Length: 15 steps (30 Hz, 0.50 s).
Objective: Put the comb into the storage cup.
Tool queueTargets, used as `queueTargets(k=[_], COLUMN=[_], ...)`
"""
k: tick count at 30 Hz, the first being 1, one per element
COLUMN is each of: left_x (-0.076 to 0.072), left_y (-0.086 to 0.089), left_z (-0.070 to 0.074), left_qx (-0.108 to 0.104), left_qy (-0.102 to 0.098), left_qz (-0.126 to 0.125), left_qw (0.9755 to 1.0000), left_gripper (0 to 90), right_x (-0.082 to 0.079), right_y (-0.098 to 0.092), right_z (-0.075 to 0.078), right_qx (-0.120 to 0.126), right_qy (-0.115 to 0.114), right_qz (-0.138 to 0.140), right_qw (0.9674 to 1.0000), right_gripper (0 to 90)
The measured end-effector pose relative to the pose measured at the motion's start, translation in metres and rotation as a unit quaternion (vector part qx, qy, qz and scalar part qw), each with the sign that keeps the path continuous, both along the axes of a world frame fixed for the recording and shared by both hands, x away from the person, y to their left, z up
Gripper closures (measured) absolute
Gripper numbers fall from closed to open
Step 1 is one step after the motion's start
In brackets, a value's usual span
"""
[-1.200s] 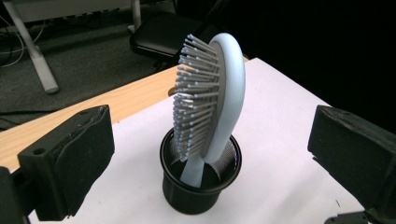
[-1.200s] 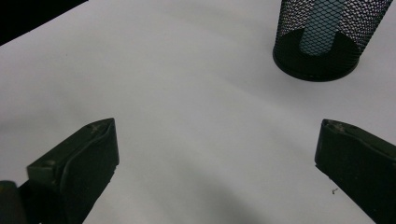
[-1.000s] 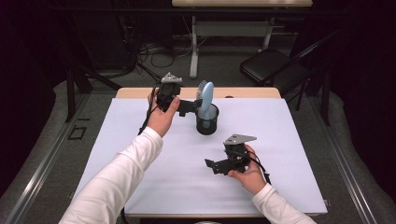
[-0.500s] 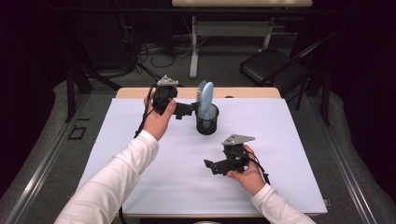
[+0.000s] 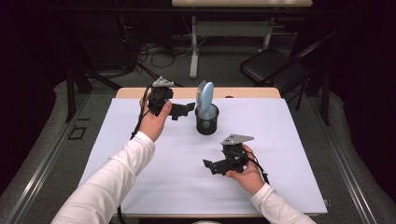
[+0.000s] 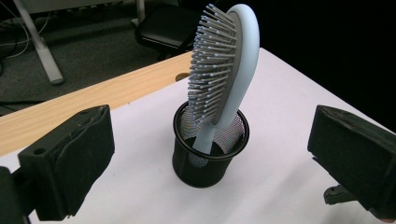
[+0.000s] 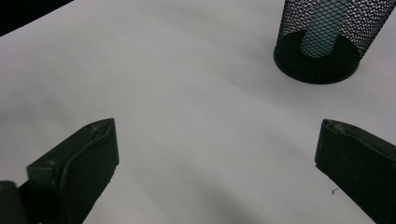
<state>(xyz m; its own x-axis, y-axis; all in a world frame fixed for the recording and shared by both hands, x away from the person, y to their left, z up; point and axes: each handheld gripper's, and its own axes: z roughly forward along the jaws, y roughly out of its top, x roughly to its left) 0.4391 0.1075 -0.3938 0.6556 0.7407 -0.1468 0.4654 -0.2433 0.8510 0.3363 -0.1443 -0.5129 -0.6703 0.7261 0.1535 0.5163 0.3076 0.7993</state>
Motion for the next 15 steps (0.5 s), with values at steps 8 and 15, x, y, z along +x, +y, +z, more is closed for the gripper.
queueTargets(k=[8, 15], left_x=[-0.006, -0.013], left_y=[0.009, 0.018], left_z=[0.001, -0.003], left_qx=[0.006, 0.017], left_qy=[0.000, 0.004], left_qz=[0.000, 0.000], left_qw=[1.0000, 0.9998], left_gripper=[0.9, 0.9], right_x=[0.000, 0.000], right_y=[-0.002, -0.007], right_z=[0.006, 0.009], right_qx=[0.001, -0.005], right_qy=[-0.005, -0.003], right_qz=[-0.003, -0.009], right_qw=[1.0000, 0.9999], right_gripper=[0.0, 0.0])
